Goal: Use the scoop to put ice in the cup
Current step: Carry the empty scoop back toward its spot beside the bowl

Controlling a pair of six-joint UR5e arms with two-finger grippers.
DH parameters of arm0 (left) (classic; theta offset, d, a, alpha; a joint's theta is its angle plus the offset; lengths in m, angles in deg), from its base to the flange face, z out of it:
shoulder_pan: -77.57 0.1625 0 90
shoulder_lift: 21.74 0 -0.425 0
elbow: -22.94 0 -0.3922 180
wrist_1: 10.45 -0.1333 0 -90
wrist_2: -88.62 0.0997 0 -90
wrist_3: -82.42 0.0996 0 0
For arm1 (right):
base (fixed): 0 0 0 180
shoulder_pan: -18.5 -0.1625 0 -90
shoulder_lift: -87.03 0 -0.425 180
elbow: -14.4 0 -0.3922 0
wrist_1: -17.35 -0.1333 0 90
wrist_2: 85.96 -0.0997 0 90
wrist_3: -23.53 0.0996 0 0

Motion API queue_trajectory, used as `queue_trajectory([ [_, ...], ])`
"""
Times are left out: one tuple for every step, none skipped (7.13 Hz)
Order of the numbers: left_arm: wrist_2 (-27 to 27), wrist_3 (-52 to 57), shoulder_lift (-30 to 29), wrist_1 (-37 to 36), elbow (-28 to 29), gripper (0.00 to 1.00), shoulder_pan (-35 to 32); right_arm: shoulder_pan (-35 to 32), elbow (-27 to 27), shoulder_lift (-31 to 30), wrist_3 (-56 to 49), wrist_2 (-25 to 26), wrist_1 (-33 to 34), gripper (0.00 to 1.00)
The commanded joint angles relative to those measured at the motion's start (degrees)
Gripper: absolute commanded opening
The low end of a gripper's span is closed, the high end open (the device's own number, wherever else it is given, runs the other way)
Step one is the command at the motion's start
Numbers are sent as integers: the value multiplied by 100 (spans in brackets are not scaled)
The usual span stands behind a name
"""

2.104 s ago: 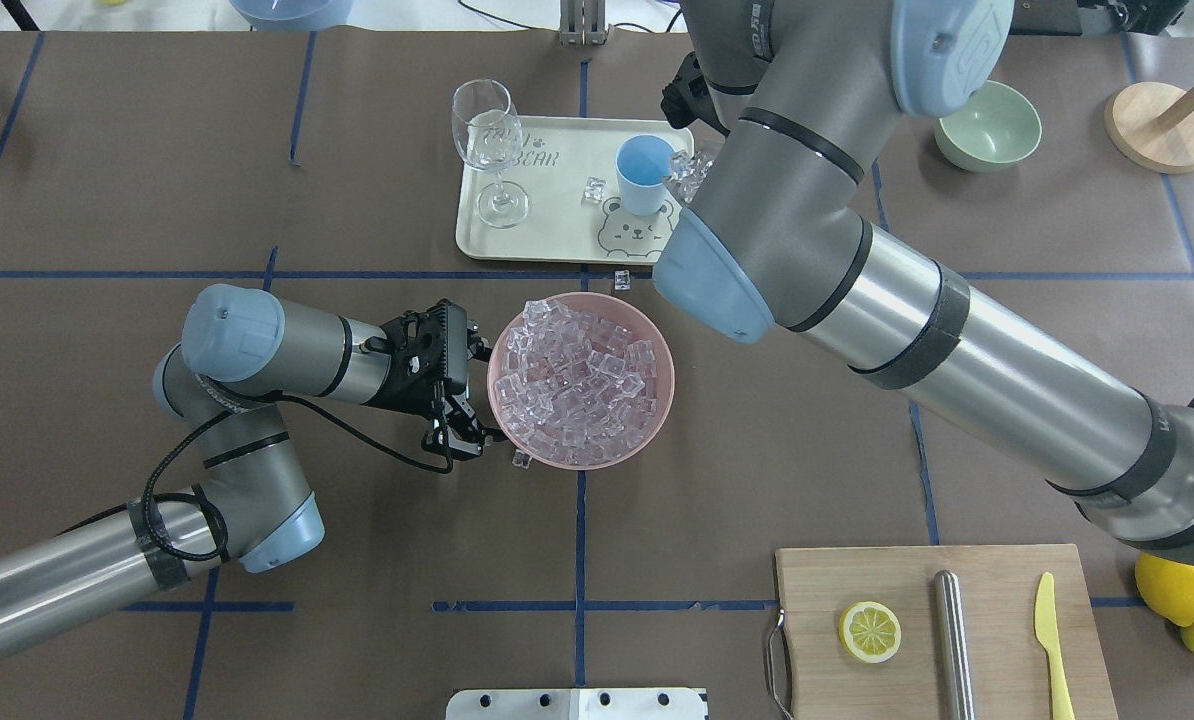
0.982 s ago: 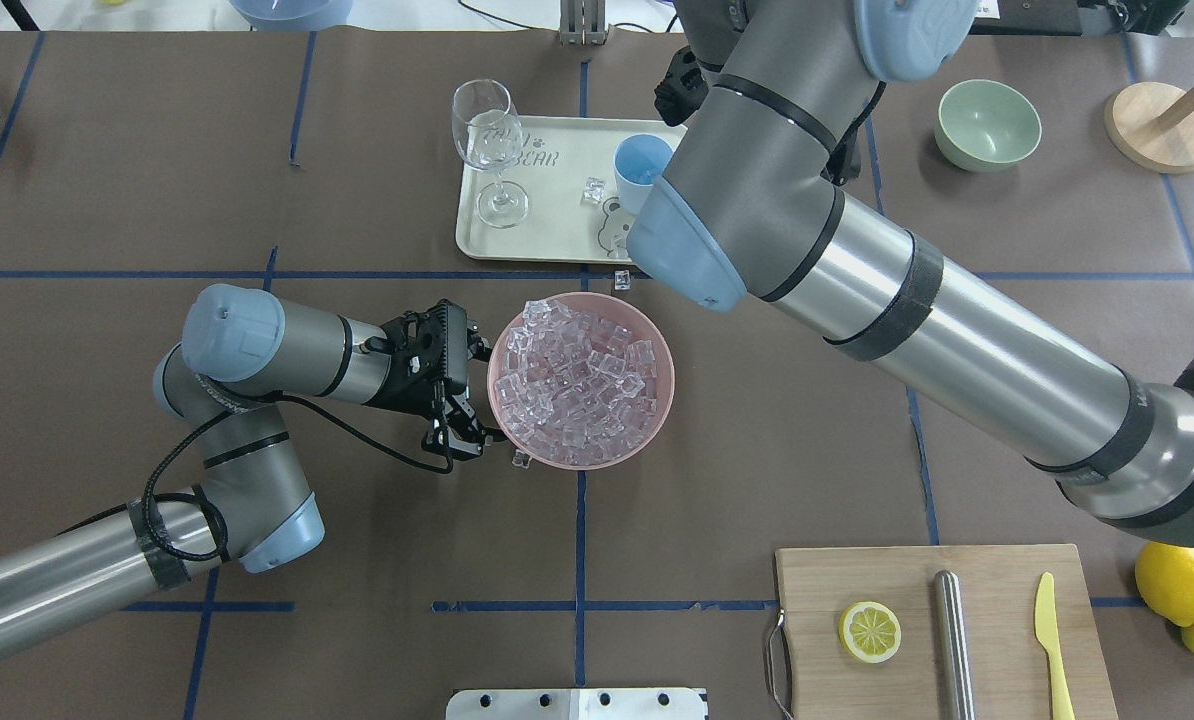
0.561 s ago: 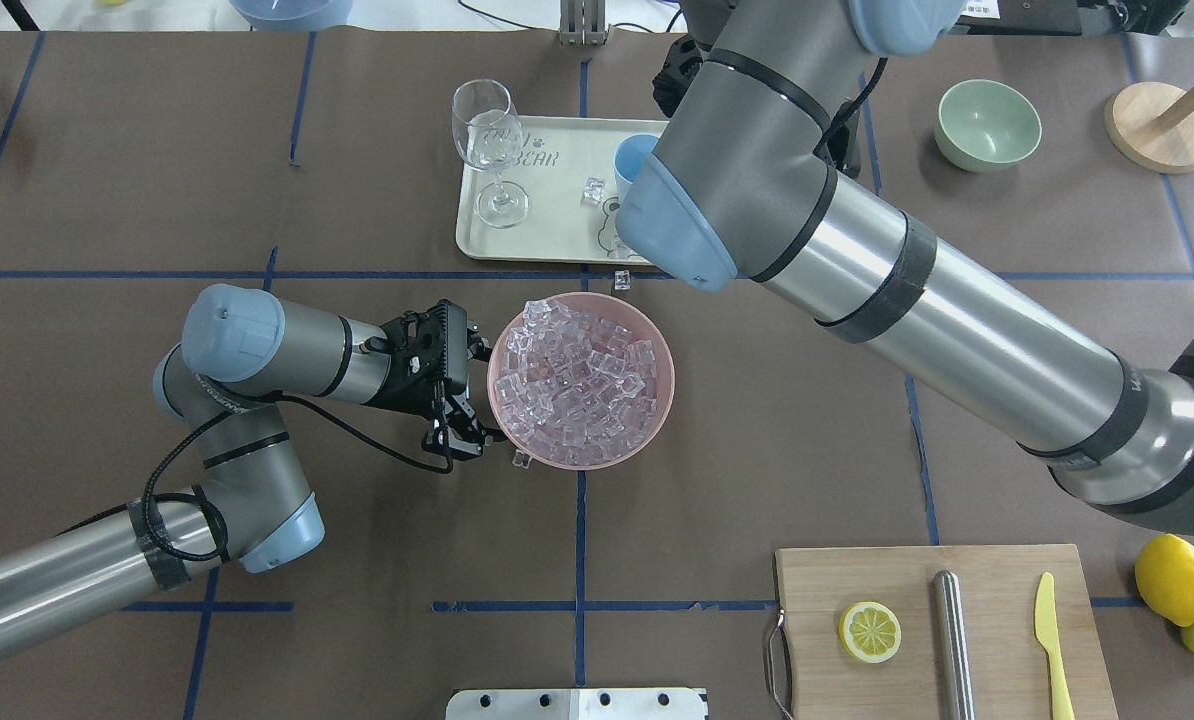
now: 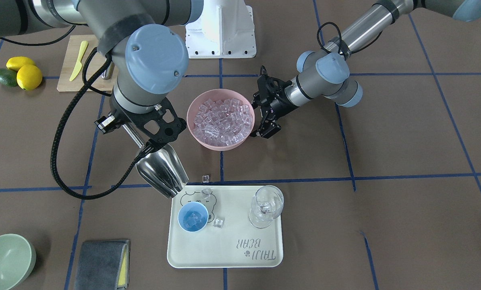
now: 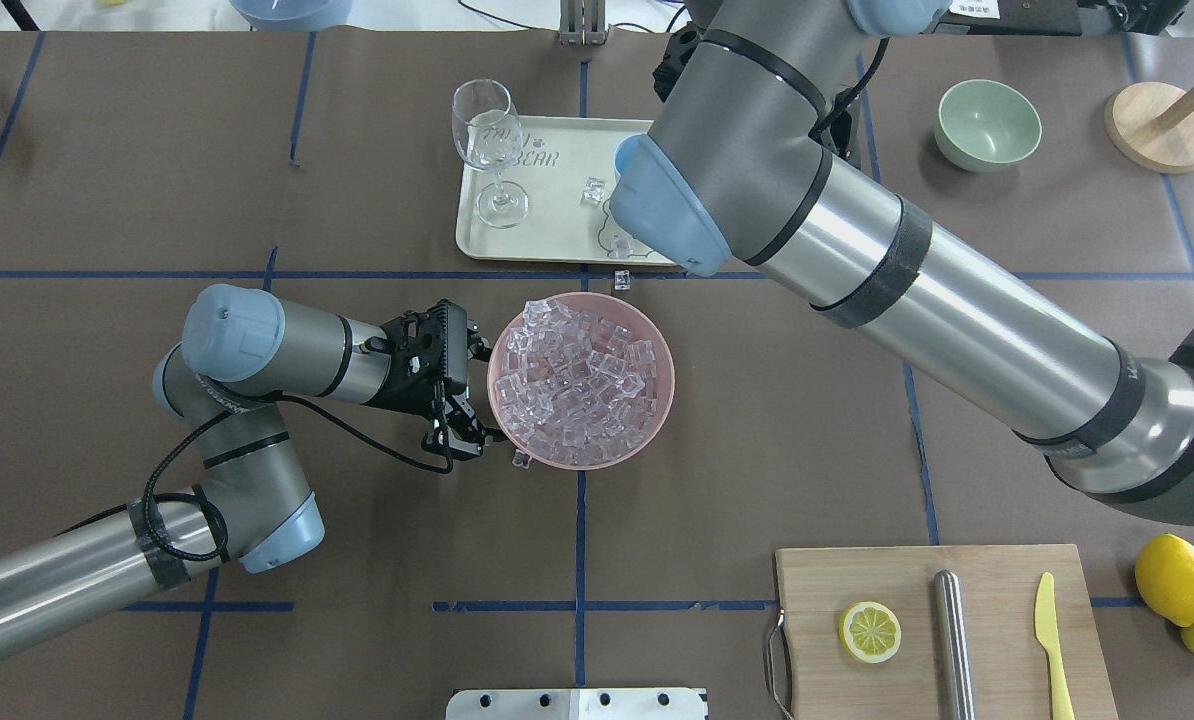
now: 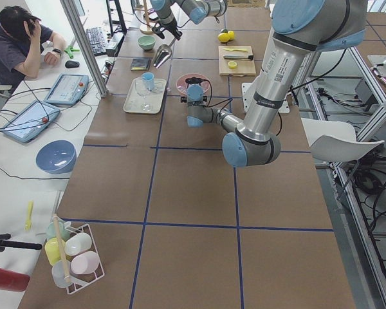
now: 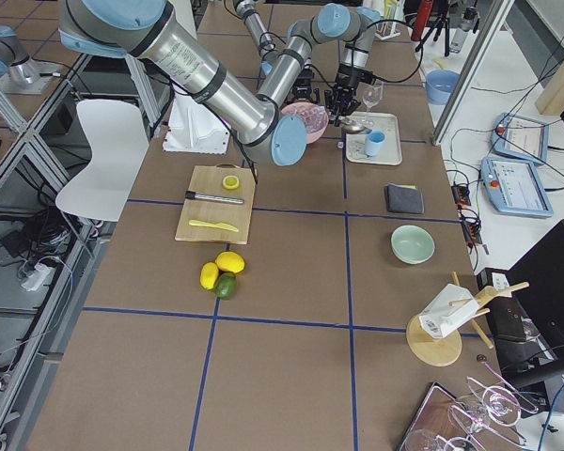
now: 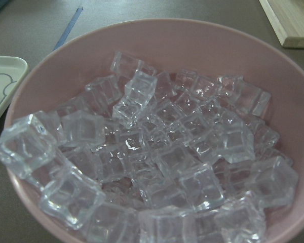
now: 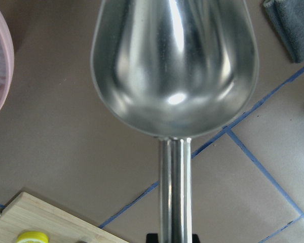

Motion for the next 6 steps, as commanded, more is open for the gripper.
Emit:
queue_trajectory([
  [0,-5,9,31,-9,100,0,-46,596,299,-377,72,44,0],
  [0,3,9,40,-9,100,0,-55,1062,623,-562,177,97,0],
  [0,4,9,92,-9,100,0,-116,1066,635,-651,125,97,0],
  [0,4,17,119,-9,100,0,-230,1040,635,-660,-32,89,0],
  [0,4,18,119,-17,100,0,-344,1014,609,-643,-286,80,0],
  [0,4,18,119,-9,100,0,-467,1014,574,-573,-410,54,0],
])
